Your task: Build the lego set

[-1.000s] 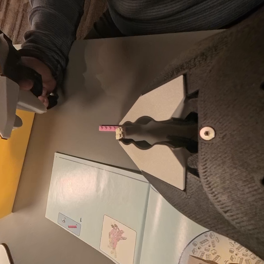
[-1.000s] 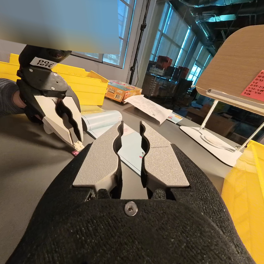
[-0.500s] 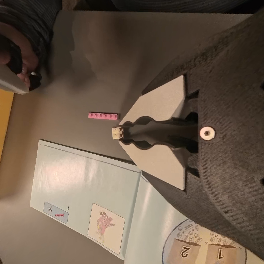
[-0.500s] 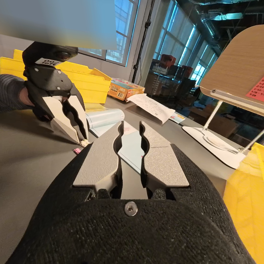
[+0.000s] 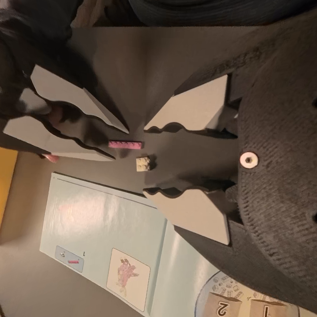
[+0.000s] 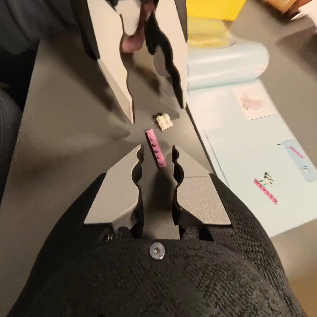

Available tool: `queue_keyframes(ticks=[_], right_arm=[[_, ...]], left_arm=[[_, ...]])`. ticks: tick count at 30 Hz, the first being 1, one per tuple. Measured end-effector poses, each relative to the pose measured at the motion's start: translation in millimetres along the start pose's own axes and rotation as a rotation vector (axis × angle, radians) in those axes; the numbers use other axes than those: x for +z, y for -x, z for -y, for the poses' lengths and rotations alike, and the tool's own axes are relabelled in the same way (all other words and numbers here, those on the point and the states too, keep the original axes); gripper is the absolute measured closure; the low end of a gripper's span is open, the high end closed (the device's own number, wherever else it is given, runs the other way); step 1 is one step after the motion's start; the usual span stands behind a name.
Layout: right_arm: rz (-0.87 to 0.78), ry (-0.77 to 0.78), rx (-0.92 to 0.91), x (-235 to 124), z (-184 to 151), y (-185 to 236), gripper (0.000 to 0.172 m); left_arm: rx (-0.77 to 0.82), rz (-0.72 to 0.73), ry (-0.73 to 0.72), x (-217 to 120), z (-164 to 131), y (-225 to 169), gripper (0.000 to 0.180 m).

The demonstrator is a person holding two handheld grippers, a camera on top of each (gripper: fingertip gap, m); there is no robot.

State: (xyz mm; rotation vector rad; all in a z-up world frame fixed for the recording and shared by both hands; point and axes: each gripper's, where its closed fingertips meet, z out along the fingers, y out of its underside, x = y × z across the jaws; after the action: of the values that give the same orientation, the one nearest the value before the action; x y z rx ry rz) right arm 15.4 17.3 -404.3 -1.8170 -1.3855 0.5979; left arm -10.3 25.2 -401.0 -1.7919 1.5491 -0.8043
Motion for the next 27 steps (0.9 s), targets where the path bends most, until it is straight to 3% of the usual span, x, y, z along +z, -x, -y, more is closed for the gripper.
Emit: queue_keyframes(ticks=[5,10,13,20,22,27], right_arm=[[0.093,0.014,0.083,0.7,-2.2,3.0,0.147],[0.073,0.017,0.066,1.0,-2.6,2.0,0.165],[0.068,0.007,0.035,-0.2,-1.2,4.1,0.166],[-0.048,-0.161,-0.145,-17.0,18.5,6.5,0.167],[-0.097,-0.163,-0.226,-16.9,19.2,6.5,0.167],[-0.219,-0.107,-0.449,-7.4,15.0,6.4,0.167]], left_arm=[[0.095,0.012,-0.041,0.4,8.1,-8.0,0.13],[0.157,0.007,-0.068,1.1,13.2,-15.3,0.149],[0.152,-0.02,-0.102,-0.2,19.1,-21.7,0.149],[0.156,0.011,-0.091,2.4,18.4,-18.0,0.158],[0.161,0.024,-0.098,2.2,19.6,-16.8,0.166],[0.074,-0.06,-0.122,0.4,22.9,-23.4,0.165]])
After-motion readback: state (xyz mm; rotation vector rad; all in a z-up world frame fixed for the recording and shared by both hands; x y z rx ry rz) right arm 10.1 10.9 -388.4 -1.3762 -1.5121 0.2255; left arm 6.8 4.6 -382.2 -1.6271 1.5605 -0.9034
